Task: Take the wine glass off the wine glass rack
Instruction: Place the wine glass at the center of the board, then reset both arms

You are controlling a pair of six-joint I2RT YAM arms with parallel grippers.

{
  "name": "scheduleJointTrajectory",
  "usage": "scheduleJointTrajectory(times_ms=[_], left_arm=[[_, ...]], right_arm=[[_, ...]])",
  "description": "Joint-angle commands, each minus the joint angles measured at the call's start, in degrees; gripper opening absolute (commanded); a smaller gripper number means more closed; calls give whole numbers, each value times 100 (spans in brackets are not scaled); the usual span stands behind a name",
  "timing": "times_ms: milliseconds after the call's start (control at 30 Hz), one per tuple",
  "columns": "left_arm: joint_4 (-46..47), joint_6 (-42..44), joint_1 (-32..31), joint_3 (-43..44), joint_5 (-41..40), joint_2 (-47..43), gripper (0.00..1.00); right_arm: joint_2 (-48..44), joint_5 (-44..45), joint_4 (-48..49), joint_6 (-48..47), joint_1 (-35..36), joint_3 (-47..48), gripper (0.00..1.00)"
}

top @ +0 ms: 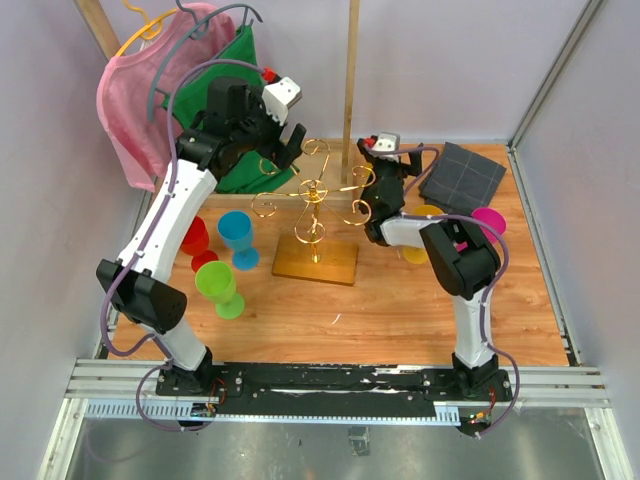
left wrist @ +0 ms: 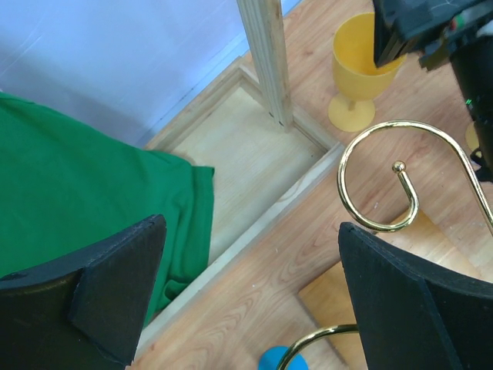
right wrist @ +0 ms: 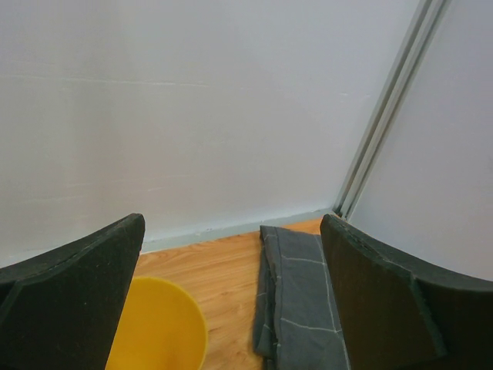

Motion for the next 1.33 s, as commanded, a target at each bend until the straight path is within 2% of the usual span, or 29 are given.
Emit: scheduleJointTrajectory(times_ms=[0,100,200,333,400,533,600,667,767,1033,1300], left_arm=[[-238,4,-41,280,-35,74,99],[-298,-2,-39,436,-69,147,99],[-354,-5,-41,555,-103,224,99],[-352,-71,-39,643,-154,307,99],[-228,-177,-39,695,-320,366,99],[1340,-750,229,-198,-997,36,99],[2120,-1177,442,-453,-1134,-93,99],[2316,-1680,661,-356,-1139,26,99],[2856,-2081,897,-720,-1206,-50,99],[4577,-1899,1358,-2219,-1589,-645,99],[5003,-1978,1526,-3279,-1527,-1083,99]], right_arm=[[-422,52,55,-119,-225,201,98],[-609,97,-98,-98,-385,150,98],[-1006,-4,-644,146,-625,125,98],[-1493,-333,-1820,644,-1143,255,98],[-1833,-762,-2858,1074,-1538,355,98],[-2605,-1844,-5061,2375,-2479,631,98],[-2815,-2192,-5737,2372,-2706,770,98],[-2923,-2468,-6259,2169,-2747,917,98],[-2997,-2206,-7091,2081,-2750,1206,98],[-2943,-1217,-7998,2603,-2749,1731,98],[-2615,-737,-8676,2903,-2750,2186,98]])
